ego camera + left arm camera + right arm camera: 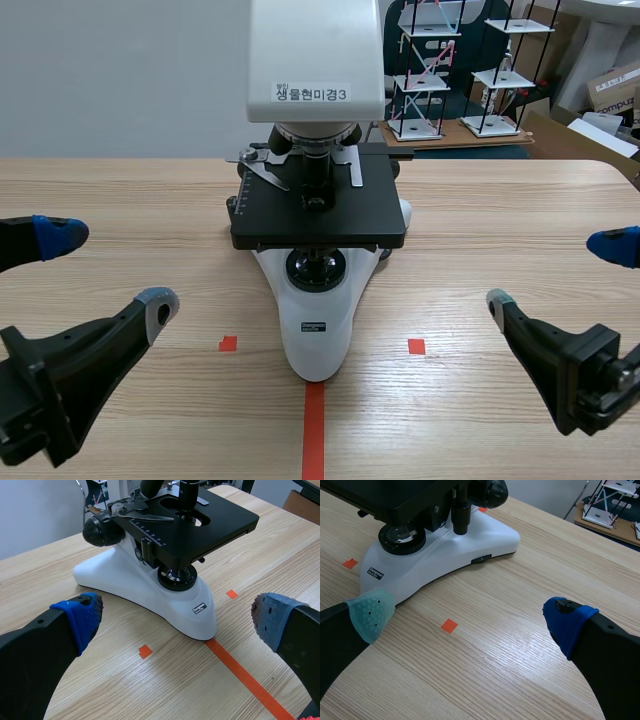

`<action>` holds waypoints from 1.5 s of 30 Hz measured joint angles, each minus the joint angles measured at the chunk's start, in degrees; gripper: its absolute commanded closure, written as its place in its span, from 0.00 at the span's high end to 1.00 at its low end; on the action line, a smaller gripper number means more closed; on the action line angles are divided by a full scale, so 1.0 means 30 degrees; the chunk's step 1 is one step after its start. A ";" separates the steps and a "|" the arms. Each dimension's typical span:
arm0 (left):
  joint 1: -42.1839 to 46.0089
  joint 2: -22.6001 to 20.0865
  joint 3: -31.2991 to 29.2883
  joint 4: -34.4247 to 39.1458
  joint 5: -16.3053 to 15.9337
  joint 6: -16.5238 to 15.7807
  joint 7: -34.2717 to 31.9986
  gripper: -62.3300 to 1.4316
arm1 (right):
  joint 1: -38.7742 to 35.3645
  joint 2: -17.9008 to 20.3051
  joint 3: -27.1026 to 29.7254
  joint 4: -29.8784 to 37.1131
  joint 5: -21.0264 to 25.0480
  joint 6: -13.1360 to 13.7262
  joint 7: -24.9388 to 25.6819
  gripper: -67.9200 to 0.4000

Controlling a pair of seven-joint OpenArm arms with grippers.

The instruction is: Point at the coarse focus knob

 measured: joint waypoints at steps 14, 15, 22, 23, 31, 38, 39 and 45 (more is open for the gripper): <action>0.0000 0.0000 0.0000 0.0000 0.0000 0.0000 0.0000 1.00 | 0.0000 0.0000 0.0000 0.0000 -0.0022 -0.0007 0.0138 0.28; 0.0000 0.0000 0.0000 0.0000 0.0000 0.0000 0.0000 1.00 | 0.0000 0.0000 0.0000 0.0000 -0.0022 -0.0007 0.0138 0.17; 0.0000 0.0000 0.0000 0.0000 0.0000 0.0000 0.0000 1.00 | -0.0007 0.0000 0.0000 0.0044 0.1399 -0.0015 0.0546 0.01; 0.0000 0.0000 0.0000 0.0000 0.0000 0.0000 0.0000 1.00 | 0.0000 0.0000 0.0000 0.0117 0.1596 -0.0007 0.0481 0.01; 0.0000 0.0000 0.0000 0.0000 0.0000 0.0000 0.0000 1.00 | 0.2222 0.0000 -0.0015 0.1865 0.2382 -0.0466 -0.1902 0.01; 0.0000 0.0000 0.0000 0.0000 0.0000 0.0000 0.0000 1.00 | 0.5610 0.0000 -0.0087 0.1880 0.2994 -0.0517 -0.4248 0.01; 0.0000 0.0000 0.0000 0.0000 0.0000 0.0000 0.0000 1.00 | 0.6237 0.0000 -0.0233 0.1880 0.2994 -0.0554 -0.4750 0.01; 0.0000 0.0000 0.0000 0.0000 0.0000 0.0000 0.0000 1.00 | 1.0455 0.0000 -0.2229 0.1464 0.3381 -0.1603 -0.6717 0.01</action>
